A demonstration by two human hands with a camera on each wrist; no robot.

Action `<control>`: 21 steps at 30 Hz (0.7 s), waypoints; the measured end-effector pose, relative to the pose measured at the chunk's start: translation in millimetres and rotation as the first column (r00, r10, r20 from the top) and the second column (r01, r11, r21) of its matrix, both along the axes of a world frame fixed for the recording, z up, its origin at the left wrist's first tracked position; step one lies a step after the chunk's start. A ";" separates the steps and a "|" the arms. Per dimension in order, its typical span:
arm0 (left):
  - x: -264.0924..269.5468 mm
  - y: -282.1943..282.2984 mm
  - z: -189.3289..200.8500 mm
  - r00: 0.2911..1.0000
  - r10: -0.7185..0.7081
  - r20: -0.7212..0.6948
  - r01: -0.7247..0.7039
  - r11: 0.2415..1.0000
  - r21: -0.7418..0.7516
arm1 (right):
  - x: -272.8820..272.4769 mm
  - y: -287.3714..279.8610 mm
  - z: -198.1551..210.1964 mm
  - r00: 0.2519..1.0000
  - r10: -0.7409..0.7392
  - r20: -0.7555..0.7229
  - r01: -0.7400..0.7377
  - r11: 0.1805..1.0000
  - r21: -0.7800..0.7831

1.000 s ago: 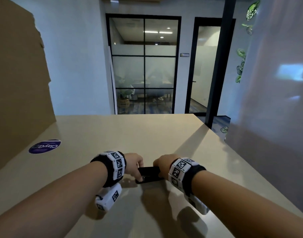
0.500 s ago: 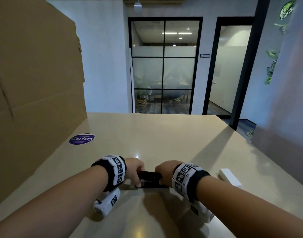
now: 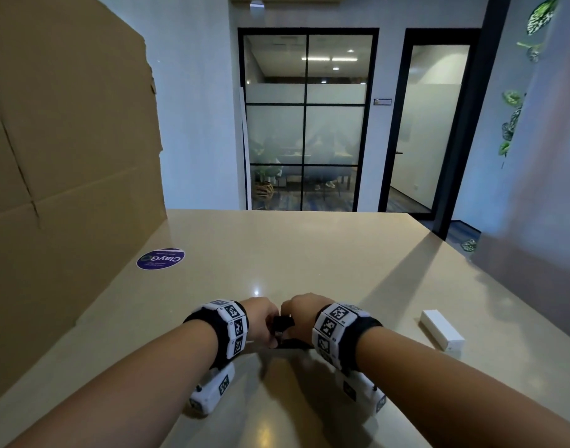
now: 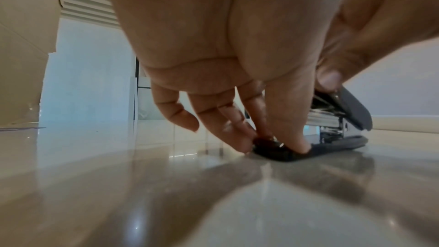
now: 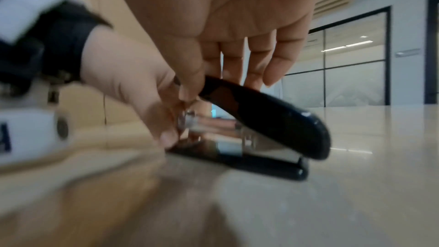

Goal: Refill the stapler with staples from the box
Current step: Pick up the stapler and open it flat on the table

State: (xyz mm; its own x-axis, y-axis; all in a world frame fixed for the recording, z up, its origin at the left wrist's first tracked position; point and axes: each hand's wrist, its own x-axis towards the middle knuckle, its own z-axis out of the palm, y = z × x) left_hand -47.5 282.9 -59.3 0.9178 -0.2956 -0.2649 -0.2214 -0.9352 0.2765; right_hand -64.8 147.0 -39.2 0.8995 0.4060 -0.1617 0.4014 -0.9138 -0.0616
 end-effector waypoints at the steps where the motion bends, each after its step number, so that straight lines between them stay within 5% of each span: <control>1: 0.5 0.1 -0.7 1.000 0.004 0.004 -0.004 1.000 -0.002 | -0.2 -1.0 3.2 1.000 -0.006 -0.002 0.006 1.000 0.006; 12: 8.2 1.2 -2.0 0.999 -0.054 0.002 0.054 0.998 0.023 | -10.4 -62.1 37.1 0.989 -0.146 0.003 0.139 0.948 0.286; 21: 11.1 2.8 -3.9 0.997 -0.071 -0.009 0.071 0.997 -0.007 | -15.4 -89.5 35.4 0.974 -0.226 0.011 0.211 0.926 0.313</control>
